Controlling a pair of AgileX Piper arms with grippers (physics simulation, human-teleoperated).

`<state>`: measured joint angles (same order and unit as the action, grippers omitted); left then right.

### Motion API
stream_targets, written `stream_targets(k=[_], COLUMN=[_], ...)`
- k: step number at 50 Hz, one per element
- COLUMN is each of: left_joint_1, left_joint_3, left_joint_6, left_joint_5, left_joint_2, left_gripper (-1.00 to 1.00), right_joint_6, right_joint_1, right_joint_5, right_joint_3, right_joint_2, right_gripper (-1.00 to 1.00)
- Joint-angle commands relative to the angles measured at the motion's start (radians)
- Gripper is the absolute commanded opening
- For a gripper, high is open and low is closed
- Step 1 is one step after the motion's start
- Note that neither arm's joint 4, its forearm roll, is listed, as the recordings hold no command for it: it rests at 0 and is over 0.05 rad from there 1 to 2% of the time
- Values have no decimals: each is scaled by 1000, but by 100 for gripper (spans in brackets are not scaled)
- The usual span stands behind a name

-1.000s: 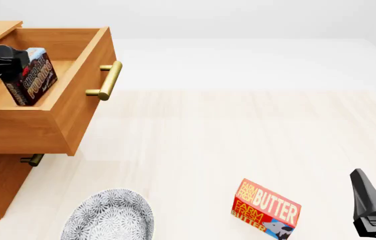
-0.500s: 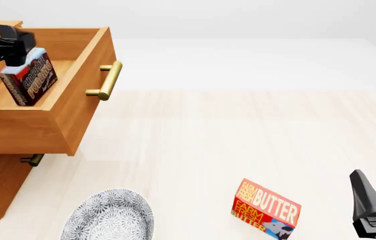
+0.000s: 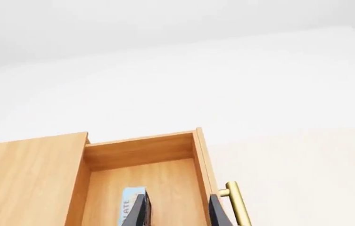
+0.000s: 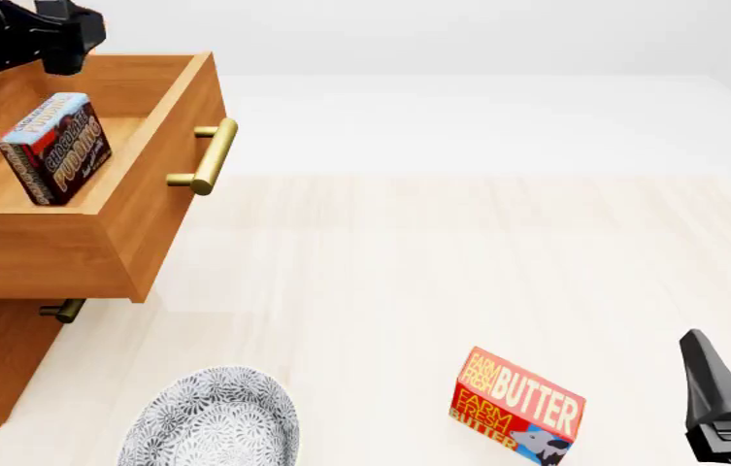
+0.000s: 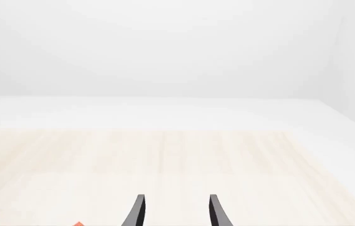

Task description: Put the chocolate pudding in the top drawer of the cabinet and close it.

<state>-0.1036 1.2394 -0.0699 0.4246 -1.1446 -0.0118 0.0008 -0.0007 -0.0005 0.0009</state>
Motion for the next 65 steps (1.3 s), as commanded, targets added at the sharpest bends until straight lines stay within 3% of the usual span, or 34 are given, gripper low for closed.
stream_targets(k=[1,5,10,23,31,39,42,54,65], left_joint_1=[-47,-87,-124,-186,-270,-293,-312,-340,-348], left_joint_3=[109,140,222,252,260,264,258,322,309], left_joint_6=[-2,58,54,79,122,144,201,261,329], left_joint_5=[41,37,82,78,72,92,72,73,35], left_joint_2=[-53,-67,-102,-128,-162,-179,-184,-238,-256], left_gripper=[100,100,100,100,100,100,100,100,100], right_joint_6=[0,0,0,0,0,0,0,0,0], right_joint_1=[0,0,0,0,0,0,0,0,0], right_joint_5=[0,0,0,0,0,0,0,0,0], right_joint_3=[0,0,0,0,0,0,0,0,0], right_joint_2=[0,0,0,0,0,0,0,0,0], right_gripper=[100,100,100,100,100,100,100,100,100])
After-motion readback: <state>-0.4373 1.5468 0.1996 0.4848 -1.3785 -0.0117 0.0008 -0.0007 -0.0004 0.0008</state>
